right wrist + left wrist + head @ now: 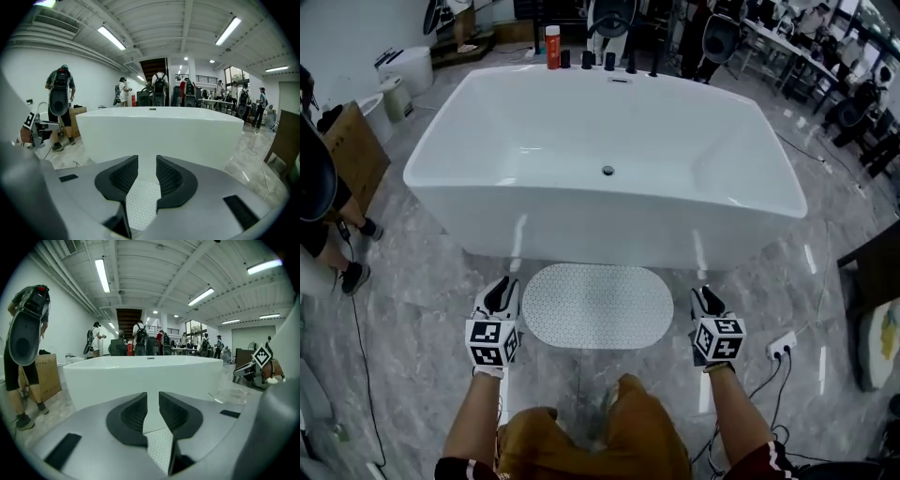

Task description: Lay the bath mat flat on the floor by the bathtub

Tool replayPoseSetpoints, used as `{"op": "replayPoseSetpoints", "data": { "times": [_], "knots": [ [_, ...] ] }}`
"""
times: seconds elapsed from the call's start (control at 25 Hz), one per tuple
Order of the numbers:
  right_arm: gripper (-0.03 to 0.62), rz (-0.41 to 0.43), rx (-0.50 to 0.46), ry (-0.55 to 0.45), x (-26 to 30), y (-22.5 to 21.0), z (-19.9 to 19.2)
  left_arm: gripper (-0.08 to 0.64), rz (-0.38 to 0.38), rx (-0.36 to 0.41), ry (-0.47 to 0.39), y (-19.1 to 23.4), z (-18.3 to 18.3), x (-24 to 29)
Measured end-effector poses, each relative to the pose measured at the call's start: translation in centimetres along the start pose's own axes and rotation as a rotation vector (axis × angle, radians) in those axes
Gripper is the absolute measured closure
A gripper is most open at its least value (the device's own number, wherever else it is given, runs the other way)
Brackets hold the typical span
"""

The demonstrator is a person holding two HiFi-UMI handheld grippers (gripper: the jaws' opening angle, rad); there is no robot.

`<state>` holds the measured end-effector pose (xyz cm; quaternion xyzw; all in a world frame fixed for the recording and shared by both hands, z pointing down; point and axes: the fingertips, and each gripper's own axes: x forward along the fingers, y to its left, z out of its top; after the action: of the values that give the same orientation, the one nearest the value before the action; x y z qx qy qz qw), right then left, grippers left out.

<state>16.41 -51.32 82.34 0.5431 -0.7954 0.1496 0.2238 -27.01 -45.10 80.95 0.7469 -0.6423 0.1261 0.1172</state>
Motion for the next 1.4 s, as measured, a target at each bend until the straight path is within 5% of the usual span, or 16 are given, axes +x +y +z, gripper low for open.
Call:
{"op": "replayPoseSetpoints", "data": {
  "times": [0.36, 0.64, 0.92, 1.16, 1.4],
  "knots": [
    [0.453, -0.047, 0.075, -0.087, -10.4, 0.4, 16.2, 0.469, -0.011, -0.059, -0.056, -2.6, 17.4, -7.5],
    [0.453, -0.041, 0.127, -0.106, -19.1, -0.5, 24.3, 0.469, 0.023, -0.053, -0.046, -4.9, 28.5, -12.6],
    [0.453, -0.028, 0.137, -0.17, -26.1, -1.3, 32.6, 0.469, 0.037, -0.075, -0.127, -6.2, 39.4, -16.9],
    [0.453, -0.017, 0.096, -0.247, -30.6, -0.9, 37.6, 0.469, 0.035, -0.07, -0.223, -6.6, 44.7, -20.7],
    [0.453, -0.026, 0.095, -0.268, -35.1, 1.4, 37.5, 0.469, -0.039, -0.045, -0.236, -8.2, 45.5, -25.1]
  ]
}}
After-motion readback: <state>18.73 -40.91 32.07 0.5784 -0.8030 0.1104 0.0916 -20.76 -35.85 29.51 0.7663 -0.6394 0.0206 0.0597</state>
